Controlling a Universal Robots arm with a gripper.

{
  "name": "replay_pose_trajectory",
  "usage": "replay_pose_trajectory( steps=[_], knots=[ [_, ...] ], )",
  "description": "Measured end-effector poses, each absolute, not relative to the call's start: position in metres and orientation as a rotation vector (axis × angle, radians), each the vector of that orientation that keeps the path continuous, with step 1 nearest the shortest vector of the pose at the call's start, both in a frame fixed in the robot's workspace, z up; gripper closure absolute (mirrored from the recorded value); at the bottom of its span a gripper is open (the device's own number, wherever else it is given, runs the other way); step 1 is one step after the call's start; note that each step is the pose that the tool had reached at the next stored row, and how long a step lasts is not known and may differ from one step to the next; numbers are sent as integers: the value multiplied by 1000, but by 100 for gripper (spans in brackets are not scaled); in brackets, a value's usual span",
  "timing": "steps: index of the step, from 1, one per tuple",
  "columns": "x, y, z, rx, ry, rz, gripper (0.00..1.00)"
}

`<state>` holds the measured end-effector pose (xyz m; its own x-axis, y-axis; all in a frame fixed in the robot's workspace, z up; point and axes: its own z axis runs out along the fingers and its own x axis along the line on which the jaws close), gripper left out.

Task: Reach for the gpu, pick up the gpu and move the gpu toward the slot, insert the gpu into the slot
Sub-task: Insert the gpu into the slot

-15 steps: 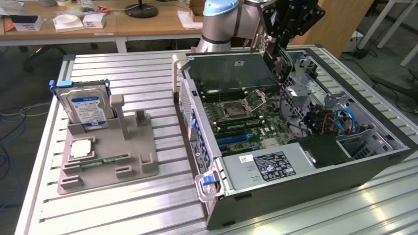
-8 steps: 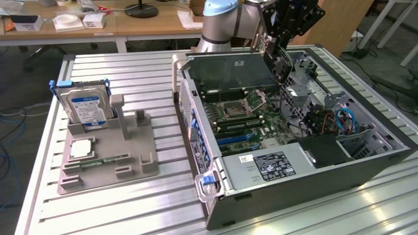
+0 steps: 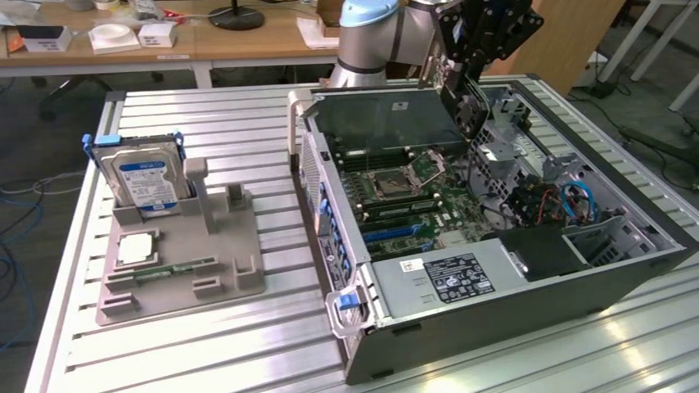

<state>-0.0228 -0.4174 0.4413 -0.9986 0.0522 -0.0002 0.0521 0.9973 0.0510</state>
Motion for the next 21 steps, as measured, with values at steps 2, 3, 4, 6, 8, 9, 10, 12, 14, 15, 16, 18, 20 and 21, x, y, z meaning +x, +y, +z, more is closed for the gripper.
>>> replay_pose_trajectory(
  steps=[2,3,4,6,8,9,10,12,14,15,16,18,20,21],
  knots=[
    [-23,-417,441,40,3139,80,74],
    [-23,-417,441,17,3140,80,74],
    [-23,-417,441,-6,3140,80,74],
    [-23,-417,441,-54,3141,80,74],
    [-23,-417,441,-100,3140,80,74],
    [-23,-417,441,-120,3140,80,74],
    [-23,-418,441,-140,3139,80,74],
    [-23,-418,441,-181,3138,80,74],
    [-24,-418,441,-218,3136,80,74],
    [-24,-418,441,-237,3135,80,74],
    [-24,-418,441,-253,3134,80,74],
    [-25,-419,441,-280,3132,80,74],
    [-25,-419,441,-302,3131,80,74],
    [-25,-420,441,-315,3130,80,74]
  ],
)
